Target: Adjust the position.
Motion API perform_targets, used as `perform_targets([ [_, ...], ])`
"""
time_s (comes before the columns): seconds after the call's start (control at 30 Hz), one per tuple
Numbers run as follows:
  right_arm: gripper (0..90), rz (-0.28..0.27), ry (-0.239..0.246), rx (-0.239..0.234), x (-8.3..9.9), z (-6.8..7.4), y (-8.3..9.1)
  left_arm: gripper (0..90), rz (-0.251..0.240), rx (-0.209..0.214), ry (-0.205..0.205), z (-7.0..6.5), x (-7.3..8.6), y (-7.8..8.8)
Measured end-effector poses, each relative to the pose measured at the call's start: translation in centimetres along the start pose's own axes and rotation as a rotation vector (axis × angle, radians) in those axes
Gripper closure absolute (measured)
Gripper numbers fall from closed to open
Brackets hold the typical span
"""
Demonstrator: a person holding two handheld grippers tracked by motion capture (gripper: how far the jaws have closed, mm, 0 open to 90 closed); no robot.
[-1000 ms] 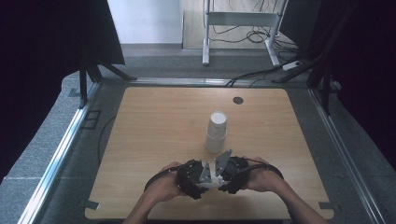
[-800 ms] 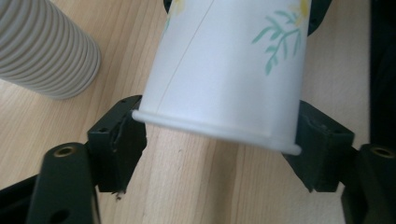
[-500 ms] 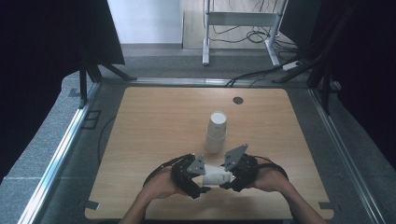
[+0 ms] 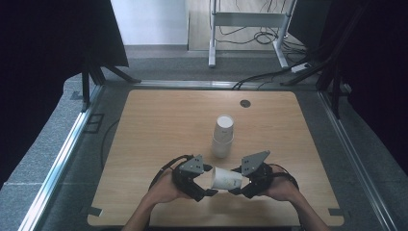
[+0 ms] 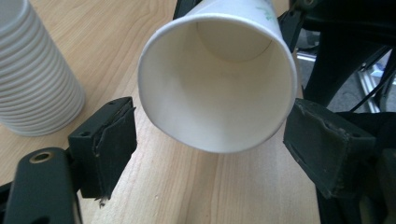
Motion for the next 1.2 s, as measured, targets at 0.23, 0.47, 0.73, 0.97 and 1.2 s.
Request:
perform_targets([
  [0.23, 36.9, -0.068, 0.012, 0.001, 1.0, 0.2, 0.0, 17.3, -0.015, 0.026, 0.001, -0.1, 0.3, -0.1],
  [0.47, 36.9, -0.121, 0.005, -0.005, 1.8, 0.3, 0.1, 17.6, -0.055, 0.041, 0.018, 0.0, 0.4, -0.2],
  [0.73, 36.9, -0.15, 0.018, -0.024, 2.1, 0.6, -0.1, 18.9, -0.077, 0.054, 0.03, 0.0, 0.7, -0.6],
  [0.97, 36.9, -0.154, 0.017, -0.032, 2.2, 0.6, -0.3, 26.3, -0.085, 0.067, 0.024, -0.1, 0.8, -0.6],
  [1.2, 37.1, -0.142, 0.008, -0.039, 2.4, 0.5, -0.4, 32.8, -0.075, 0.062, 0.006, -0.1, 0.9, -0.6],
])
Point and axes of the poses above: each handheld gripper's, and its own axes: y roughly backward along the jaws, x roughly out of its underside, z roughly to its left, the point moved 2 cm from there along -y, roughly forward along the jaws, and after that the axes turned 15 degrees about -z, right-handed, at the moved point
